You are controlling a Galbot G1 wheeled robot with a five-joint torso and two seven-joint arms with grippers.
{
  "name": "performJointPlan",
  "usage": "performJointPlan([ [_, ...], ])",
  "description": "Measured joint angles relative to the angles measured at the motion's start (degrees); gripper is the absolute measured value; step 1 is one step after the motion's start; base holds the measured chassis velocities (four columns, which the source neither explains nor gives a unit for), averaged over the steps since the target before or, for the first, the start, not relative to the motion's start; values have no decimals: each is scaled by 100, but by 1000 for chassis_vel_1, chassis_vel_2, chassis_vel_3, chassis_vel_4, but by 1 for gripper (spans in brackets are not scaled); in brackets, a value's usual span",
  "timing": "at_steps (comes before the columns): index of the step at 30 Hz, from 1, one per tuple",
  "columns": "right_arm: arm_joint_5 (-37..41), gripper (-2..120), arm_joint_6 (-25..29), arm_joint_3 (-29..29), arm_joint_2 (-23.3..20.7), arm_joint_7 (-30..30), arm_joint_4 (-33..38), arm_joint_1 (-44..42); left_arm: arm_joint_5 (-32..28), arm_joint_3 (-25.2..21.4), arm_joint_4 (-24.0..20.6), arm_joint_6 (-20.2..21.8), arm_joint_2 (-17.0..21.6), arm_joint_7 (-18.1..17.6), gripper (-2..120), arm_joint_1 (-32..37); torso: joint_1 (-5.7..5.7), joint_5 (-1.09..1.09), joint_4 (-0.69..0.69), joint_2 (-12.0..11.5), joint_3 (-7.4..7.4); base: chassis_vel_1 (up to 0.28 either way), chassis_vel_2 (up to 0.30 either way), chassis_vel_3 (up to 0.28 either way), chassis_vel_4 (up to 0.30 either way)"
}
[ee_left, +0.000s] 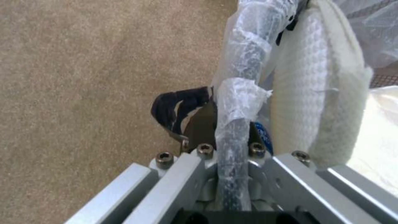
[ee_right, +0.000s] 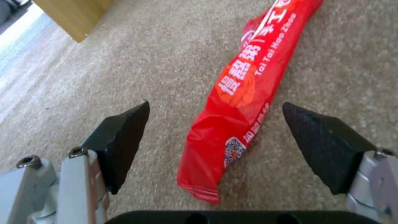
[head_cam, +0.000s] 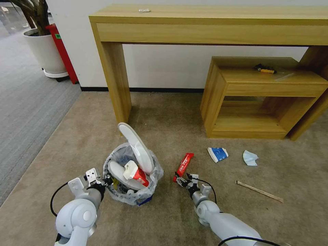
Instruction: Pick up the trash bin and place the garbage on the floor into it.
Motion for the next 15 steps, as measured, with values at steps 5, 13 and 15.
performJointPlan([
  [5,-7,80,-71,59,113,13,-202,51,-12,-3,9,1,26,-6,0,-15,0,-1,-1,0,0,0,0,0,0],
  [13,-101,80,-160,88,247,30,-516,200,-32,4,37,2,53,-1,0,-35,0,0,0,0,0,0,0,0,0],
  [15,-120,80,-161,84,254,30,-541,216,-33,5,33,2,52,4,0,-34,0,0,0,0,0,0,0,0,0],
])
